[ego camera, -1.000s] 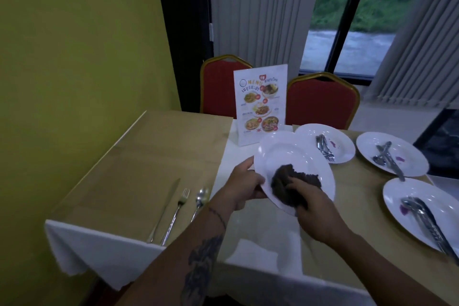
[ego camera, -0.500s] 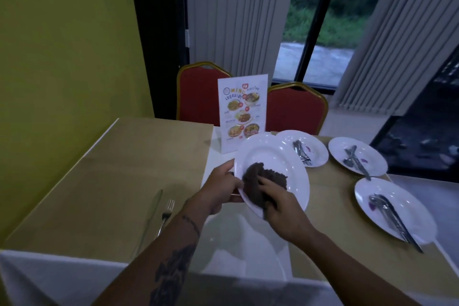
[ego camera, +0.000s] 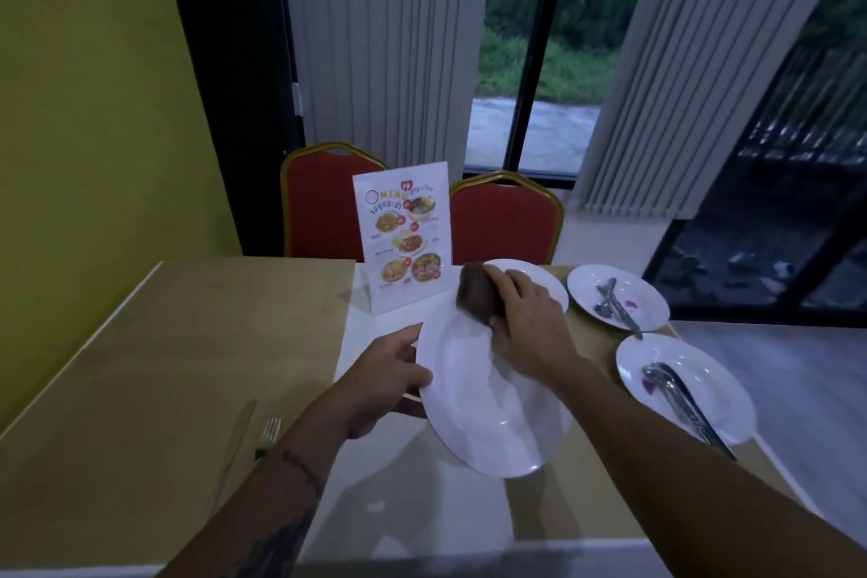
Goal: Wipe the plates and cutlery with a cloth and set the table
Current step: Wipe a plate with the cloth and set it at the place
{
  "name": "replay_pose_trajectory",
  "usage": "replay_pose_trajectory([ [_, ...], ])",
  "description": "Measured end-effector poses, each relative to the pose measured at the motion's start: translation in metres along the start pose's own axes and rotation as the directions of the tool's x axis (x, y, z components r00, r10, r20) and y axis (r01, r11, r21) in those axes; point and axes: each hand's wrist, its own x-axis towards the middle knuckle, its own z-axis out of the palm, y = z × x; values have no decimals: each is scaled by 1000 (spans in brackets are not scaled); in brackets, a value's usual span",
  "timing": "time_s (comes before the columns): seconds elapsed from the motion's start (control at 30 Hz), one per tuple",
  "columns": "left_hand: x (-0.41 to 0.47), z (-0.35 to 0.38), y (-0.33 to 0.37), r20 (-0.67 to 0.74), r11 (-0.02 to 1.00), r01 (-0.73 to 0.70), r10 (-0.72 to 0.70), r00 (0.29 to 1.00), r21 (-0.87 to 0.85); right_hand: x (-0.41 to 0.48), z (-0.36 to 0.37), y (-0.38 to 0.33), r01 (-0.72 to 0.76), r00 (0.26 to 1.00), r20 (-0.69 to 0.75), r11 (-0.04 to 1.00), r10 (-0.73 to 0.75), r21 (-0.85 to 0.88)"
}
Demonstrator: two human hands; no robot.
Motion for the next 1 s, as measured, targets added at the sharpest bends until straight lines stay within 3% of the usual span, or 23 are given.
replay_pose_trajectory([
  [0.07, -2, 0, -4, -53, 997, -74, 72, 996, -37, 6, -12, 9, -133, 991, 7, 978, 134, 161],
  [0.13, -2, 0, -10, -126, 980, -140, 122, 984, -140, 5, -21, 22, -275, 960, 80, 863, 267, 423],
  [0.23, -1, 1, -20, -238, 938, -197, 130, 962, -284, -5, -24, 32, -506, 849, 331, 451, 412, 735],
  [0.27, 0, 1, -22, -244, 927, -187, 108, 964, -326, -9, -24, 31, -539, 822, 395, 337, 410, 772],
  [0.3, 2, -1, -24, -220, 919, -161, 84, 972, -359, -13, -24, 30, -547, 812, 413, 293, 412, 784],
  [0.43, 14, -24, -5, -10, 927, 24, -30, 999, -375, -22, -35, 33, -509, 843, 377, 343, 384, 789],
  [0.57, 29, -27, 35, 52, 895, 72, -54, 997, -441, -18, -51, 22, -404, 915, 312, 606, 258, 685],
  [0.67, 34, -6, 36, 2, 864, 46, -52, 999, -502, -10, -50, 5, -275, 953, 84, 715, 290, 643],
  [0.77, 36, 16, 32, -61, 841, -46, 16, 998, -539, -6, -39, -10, -206, 946, -118, 840, 303, 502],
  [0.9, 36, 33, 41, -40, 776, -80, 71, 997, -626, -17, -31, -37, -95, 927, -240, 799, 289, 593],
  [1.0, 38, 24, 48, -37, 705, -59, 47, 998, -706, -34, -29, -57, 39, 960, -231, 737, 160, 675],
])
